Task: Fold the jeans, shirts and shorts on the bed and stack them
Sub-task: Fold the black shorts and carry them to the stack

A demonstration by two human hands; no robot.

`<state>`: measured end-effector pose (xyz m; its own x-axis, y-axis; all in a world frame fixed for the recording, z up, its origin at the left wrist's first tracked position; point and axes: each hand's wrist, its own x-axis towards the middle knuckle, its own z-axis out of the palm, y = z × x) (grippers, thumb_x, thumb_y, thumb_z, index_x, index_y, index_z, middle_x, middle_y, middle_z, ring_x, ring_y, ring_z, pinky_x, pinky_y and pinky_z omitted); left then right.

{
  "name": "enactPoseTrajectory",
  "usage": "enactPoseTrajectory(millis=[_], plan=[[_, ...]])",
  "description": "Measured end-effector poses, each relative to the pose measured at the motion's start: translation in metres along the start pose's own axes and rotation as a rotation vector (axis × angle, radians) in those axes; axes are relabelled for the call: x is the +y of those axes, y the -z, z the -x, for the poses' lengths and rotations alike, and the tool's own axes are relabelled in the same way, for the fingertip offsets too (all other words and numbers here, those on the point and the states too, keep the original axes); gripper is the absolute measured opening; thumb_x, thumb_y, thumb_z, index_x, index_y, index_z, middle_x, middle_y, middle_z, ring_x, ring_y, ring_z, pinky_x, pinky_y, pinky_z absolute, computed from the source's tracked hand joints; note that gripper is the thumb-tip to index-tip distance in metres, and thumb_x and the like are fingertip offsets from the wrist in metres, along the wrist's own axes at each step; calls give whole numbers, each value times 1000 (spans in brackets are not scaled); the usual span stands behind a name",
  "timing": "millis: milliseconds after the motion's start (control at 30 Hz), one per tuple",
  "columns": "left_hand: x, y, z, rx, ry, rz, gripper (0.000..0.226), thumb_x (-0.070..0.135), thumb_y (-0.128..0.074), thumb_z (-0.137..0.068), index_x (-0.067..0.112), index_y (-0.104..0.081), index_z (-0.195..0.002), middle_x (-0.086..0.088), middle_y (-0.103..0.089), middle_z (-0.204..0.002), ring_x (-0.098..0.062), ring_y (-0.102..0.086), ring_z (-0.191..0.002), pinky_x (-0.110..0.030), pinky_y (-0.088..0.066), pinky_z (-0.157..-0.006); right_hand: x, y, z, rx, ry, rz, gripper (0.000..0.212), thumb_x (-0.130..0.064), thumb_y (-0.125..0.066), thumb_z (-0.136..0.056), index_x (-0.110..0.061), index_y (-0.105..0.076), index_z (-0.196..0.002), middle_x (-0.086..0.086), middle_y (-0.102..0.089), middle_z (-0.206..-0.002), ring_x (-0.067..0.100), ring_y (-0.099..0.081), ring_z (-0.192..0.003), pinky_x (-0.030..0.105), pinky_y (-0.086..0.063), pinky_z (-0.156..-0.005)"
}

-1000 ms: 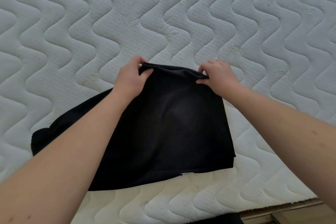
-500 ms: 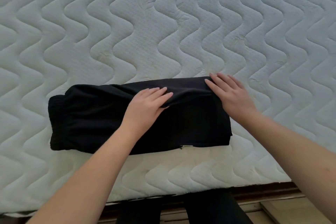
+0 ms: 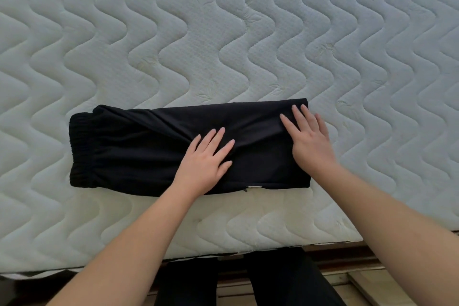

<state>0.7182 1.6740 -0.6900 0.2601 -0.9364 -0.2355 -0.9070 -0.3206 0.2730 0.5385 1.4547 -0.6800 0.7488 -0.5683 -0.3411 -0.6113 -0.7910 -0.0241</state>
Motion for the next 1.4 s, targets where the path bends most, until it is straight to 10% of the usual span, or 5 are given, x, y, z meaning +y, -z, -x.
enactPoseTrajectory(millis=[133, 200, 467, 800, 1400], plan=[[-11, 15, -24, 332, 2, 100, 26, 25, -50, -97, 11, -71, -104, -8, -67, -108, -30, -64, -98, -43, -45, -94, -31, 11, -8, 244, -27, -216, 52, -6, -45, -87, -8, -53, -139, 13, -46, -148, 32, -35, -142, 45, -19, -120], [-15, 18, -43, 386, 92, 93, 28, 20, -52, -95, 8, -65, -118, -10, -64, -119, -30, -60, -111, -44, -40, -105, -55, 13, -22, 272, 6, -274, 53, -4, -49, -89, -7, -48, -142, 14, -43, -150, 31, -34, -142, 43, -20, -120], [-27, -30, -52, 68, 370, -45, 66, 48, -16, -102, 19, 13, -154, -8, 13, -164, -23, 7, -152, -41, 7, -122, -117, -26, -67, 84, 38, -168, 58, -37, -27, -105, -17, -10, -157, 3, -6, -165, 18, -2, -152, 36, 3, -123], [-26, -33, -57, -7, 440, -86, 65, 57, 2, -97, 28, 30, -148, -5, 21, -163, -24, 17, -150, -50, 10, -120, -10, -38, -43, -8, -215, -76, 75, -63, -10, -95, -23, 8, -156, -2, 7, -165, 12, 9, -150, 32, 13, -120], [-171, 47, -3, -61, 294, -75, 55, 47, -40, -101, 17, -43, -146, -8, -40, -154, -26, -34, -143, -46, -12, -119, -230, 0, -69, 53, 167, -218, 60, -38, -21, -104, -15, -2, -157, 1, 1, -165, 14, 6, -151, 33, 5, -123]])
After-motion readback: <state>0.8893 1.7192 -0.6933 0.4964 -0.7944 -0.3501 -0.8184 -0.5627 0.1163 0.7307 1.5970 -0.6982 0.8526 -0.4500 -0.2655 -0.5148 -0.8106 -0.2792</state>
